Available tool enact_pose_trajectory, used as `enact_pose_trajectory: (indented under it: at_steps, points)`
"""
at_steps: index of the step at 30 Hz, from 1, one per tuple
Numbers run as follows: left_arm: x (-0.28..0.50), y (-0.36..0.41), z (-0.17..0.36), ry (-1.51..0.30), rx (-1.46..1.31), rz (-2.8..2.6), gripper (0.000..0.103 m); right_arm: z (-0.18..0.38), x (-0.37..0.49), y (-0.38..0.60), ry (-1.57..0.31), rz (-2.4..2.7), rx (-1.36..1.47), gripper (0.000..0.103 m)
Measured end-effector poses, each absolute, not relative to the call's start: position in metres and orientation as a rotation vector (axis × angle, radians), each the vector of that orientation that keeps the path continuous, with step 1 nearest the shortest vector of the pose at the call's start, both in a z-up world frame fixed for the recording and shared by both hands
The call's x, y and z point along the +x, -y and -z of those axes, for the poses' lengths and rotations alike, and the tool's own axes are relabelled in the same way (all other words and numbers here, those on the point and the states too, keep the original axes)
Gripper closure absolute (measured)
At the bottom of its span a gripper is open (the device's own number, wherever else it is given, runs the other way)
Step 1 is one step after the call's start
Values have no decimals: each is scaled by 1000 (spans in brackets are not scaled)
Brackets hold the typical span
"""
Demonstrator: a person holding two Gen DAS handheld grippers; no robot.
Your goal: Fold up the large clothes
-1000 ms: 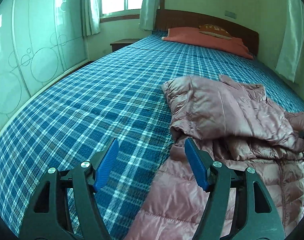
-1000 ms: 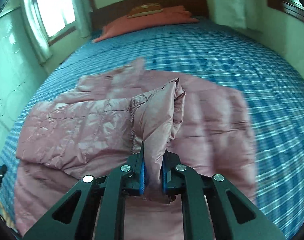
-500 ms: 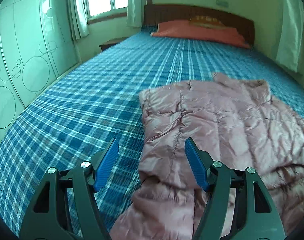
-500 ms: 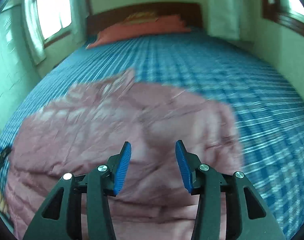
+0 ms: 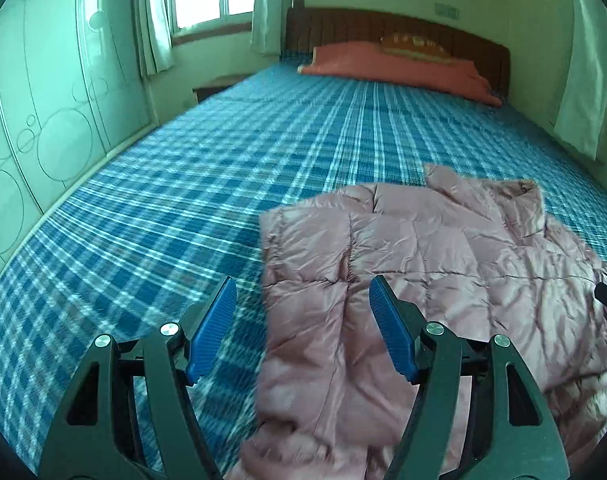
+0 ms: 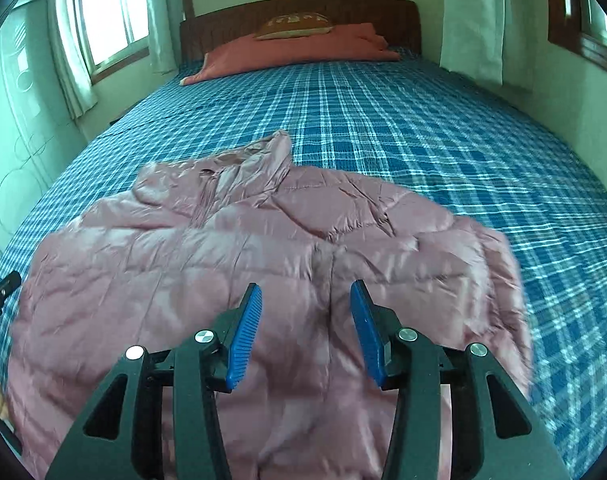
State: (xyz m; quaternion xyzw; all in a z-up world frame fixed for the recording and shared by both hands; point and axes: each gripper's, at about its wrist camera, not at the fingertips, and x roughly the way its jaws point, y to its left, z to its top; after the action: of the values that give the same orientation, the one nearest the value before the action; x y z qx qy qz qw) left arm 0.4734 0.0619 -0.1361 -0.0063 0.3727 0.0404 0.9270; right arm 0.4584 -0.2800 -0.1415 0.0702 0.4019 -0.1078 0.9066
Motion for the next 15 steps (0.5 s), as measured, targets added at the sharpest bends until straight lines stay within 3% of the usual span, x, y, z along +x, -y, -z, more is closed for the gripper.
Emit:
enact_pose_trajectory:
  at_steps: [5,11,15]
  points:
    - [500,-61,176,-897,2,-88,32,161,459,281,-867,213,98,53]
    - [472,-90,158,-874,-114,-50,32,140,424,289,-824,179,134,52]
    - [426,-125,148,-870,-174,-26,30,127,364,303,-820,177,171,43]
